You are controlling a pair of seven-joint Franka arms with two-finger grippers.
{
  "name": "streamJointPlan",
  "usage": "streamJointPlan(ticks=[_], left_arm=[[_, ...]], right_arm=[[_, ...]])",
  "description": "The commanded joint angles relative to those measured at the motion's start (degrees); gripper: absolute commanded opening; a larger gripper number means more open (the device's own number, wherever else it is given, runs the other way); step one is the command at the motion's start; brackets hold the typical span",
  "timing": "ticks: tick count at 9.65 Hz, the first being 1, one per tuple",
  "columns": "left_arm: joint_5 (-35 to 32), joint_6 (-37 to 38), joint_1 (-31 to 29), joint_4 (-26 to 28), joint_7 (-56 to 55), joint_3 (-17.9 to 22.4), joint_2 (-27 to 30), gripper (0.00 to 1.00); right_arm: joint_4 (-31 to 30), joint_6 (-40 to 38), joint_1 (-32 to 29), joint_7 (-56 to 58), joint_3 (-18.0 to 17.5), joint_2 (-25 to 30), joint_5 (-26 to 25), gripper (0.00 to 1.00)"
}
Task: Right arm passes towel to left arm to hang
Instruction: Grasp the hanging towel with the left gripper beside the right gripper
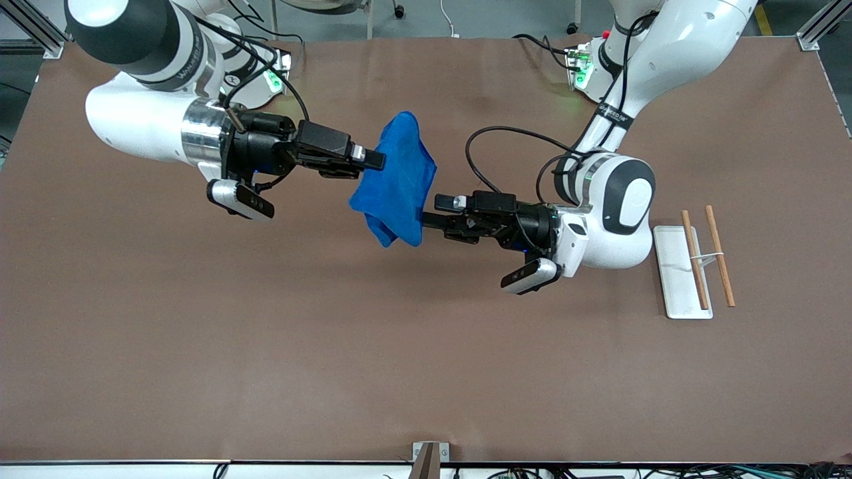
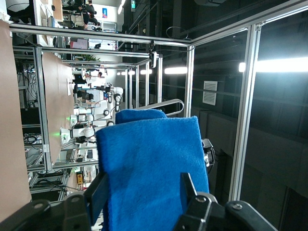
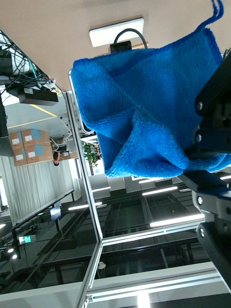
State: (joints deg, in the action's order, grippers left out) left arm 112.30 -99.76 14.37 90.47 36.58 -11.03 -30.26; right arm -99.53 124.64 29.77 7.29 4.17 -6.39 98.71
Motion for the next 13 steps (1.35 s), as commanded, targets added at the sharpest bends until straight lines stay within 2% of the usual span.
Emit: streamJointPlan(ticks=[1, 2, 9, 12, 13], left_arm=[[3.2, -0.6, 1.9, 0.4, 1.7, 0.2, -2.1, 0.67], [3.4, -0.6, 1.9, 0.3, 1.7, 0.3, -2.6, 0.67], [3.5, -0.5, 1.4, -1.2, 0.8, 0.1, -2.8, 0.66], [2.8, -0.1, 0.7, -1.3, 1.5, 0.3, -2.8, 0.47], [2.7, -0.1, 0.7, -1.3, 1.6, 0.3, -2.9, 0.47]], right_arm=[[1.9, 0.3, 1.1, -0.5, 0.4, -1.3, 4.1, 0.00], [2.3, 0.4, 1.4, -0.3, 0.5, -1.3, 7.1, 0.00], [2.8, 0.2, 1.7, 0.4, 0.5, -3.7, 7.6, 0.00], [2.9, 0.3, 1.7, 1.8, 0.5, -4.5, 7.6, 0.00], [2.8, 0.3, 1.7, 1.8, 0.5, -4.5, 7.6, 0.00]])
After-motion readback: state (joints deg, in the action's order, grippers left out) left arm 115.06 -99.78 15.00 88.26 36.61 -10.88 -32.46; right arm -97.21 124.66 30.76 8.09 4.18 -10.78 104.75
